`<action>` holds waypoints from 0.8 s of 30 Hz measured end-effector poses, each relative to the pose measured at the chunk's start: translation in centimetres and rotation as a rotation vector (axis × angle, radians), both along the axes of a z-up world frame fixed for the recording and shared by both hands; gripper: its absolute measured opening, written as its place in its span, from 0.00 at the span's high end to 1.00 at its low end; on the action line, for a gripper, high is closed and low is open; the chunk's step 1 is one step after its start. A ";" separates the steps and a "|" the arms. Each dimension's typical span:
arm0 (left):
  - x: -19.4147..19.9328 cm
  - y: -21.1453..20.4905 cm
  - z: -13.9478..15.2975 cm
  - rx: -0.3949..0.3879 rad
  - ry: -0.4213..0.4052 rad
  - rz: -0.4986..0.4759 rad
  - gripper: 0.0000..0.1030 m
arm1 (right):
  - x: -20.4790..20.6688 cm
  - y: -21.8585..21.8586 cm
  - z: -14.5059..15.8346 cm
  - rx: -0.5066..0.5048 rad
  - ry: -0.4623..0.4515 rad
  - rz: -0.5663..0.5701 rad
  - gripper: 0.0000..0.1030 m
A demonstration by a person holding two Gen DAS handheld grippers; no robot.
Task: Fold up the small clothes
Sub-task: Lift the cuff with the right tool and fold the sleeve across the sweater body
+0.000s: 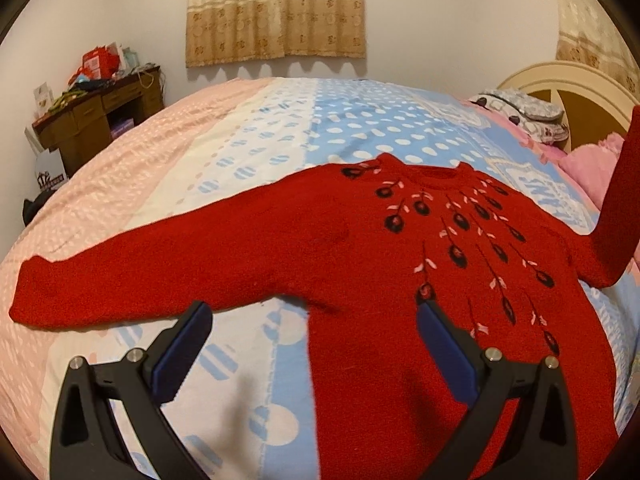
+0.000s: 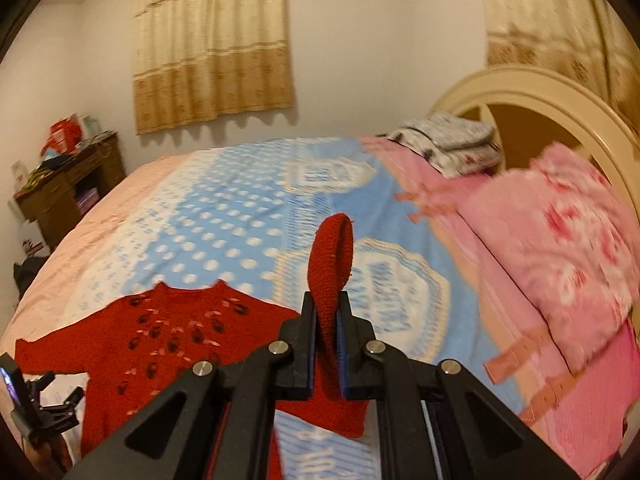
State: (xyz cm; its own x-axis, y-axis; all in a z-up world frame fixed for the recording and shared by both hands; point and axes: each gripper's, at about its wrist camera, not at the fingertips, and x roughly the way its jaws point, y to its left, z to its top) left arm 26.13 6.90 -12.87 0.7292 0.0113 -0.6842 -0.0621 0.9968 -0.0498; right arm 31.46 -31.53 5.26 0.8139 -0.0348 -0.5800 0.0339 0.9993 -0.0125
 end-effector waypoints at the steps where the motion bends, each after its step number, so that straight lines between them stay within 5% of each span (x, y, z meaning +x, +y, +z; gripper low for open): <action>1: 0.0 0.2 -0.1 -0.005 0.002 0.003 0.00 | 0.2 0.8 0.2 -0.005 -0.001 0.011 0.93; 18: -0.3 5.0 -1.9 -0.062 0.021 0.062 0.00 | 3.8 16.8 0.9 -0.118 0.003 0.270 0.93; 24: -0.3 5.9 -3.2 -0.079 0.049 0.078 0.00 | 4.5 24.0 -2.7 -0.140 0.049 0.388 0.93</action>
State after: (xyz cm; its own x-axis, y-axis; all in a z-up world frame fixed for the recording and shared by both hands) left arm 25.87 12.80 -16.04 0.6942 0.0112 -0.7197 -0.1435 0.9820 -0.1231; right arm 35.94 -7.53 2.55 0.7535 0.1878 -0.6301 -0.3494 0.9262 -0.1417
